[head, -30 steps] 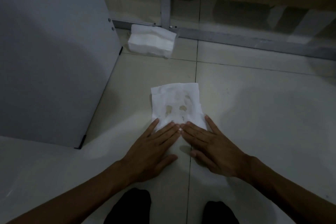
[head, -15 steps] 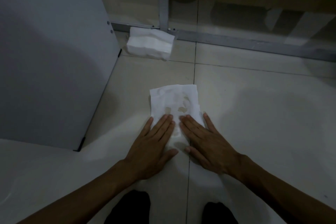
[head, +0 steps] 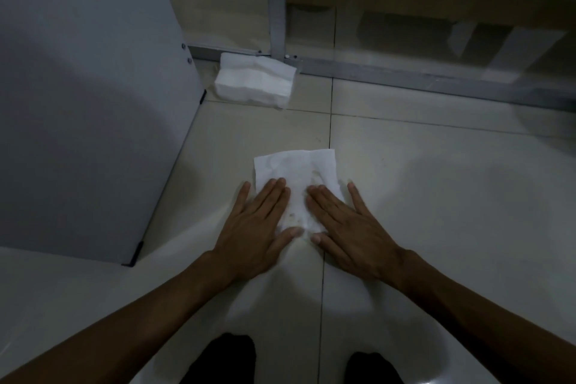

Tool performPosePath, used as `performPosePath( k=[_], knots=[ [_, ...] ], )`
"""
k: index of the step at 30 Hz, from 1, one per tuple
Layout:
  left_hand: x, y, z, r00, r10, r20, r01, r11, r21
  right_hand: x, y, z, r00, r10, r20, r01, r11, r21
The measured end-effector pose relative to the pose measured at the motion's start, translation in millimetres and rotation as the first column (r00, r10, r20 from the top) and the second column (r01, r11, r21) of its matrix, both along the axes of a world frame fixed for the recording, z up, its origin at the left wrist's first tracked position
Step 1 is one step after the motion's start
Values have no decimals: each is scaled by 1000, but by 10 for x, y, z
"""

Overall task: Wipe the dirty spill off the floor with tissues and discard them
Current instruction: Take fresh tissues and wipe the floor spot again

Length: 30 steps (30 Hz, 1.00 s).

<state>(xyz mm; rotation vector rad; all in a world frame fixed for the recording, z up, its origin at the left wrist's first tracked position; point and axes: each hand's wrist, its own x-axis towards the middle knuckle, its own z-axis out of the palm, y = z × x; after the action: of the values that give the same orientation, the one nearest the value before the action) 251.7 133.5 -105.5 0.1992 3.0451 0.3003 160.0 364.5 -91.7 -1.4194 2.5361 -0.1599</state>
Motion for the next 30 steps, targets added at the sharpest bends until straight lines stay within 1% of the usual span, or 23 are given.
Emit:
performPosePath(
  k=[2,4,7,11,14,16,18,19,21,23,25,28,30],
  knots=[
    [-46,7,45,1000,18,-5,-18,1000,25,-60,-16,25,1000,-14,-1,14,1000,-20],
    [-106,0,74,1000,20,6,-20,1000,8,-126,-57,41,999,-38,-3,37,998,-48],
    [-230,-29,65,999,-9,34,11,999,-50,-247,-164,22,999,-38,-25,38,999,5],
    [-344,-55,12,996,-62,66,68,994,-85,-337,-290,-53,999,15,-50,-12,998,56],
    [-357,-76,12,993,-70,93,80,992,-100,-371,-288,-101,999,32,-29,-30,998,51],
    [-382,-86,54,993,-63,96,72,993,-95,-432,-278,-76,998,19,58,-18,1000,-10],
    [-393,-85,107,995,-54,82,61,995,-82,-483,-259,-41,988,-21,155,41,990,-131],
    [-378,-73,122,996,-58,70,64,995,-77,-496,-241,-34,983,-47,180,84,976,-203],
    [-300,-14,122,993,-105,49,107,994,-38,-491,-194,-45,980,-71,187,124,949,-291],
    [-200,52,65,985,-168,30,169,986,-12,-467,-160,-83,986,-53,156,101,944,-315],
    [-140,77,-15,982,-188,31,189,981,-46,-454,-139,-123,995,-15,100,42,962,-270],
    [-122,79,-74,983,-182,14,182,981,-70,-441,-104,-188,998,52,-42,-56,993,-105],
    [-121,90,-67,983,-184,22,185,981,-64,-462,-83,-199,995,75,-60,-78,995,-55]
  ],
)
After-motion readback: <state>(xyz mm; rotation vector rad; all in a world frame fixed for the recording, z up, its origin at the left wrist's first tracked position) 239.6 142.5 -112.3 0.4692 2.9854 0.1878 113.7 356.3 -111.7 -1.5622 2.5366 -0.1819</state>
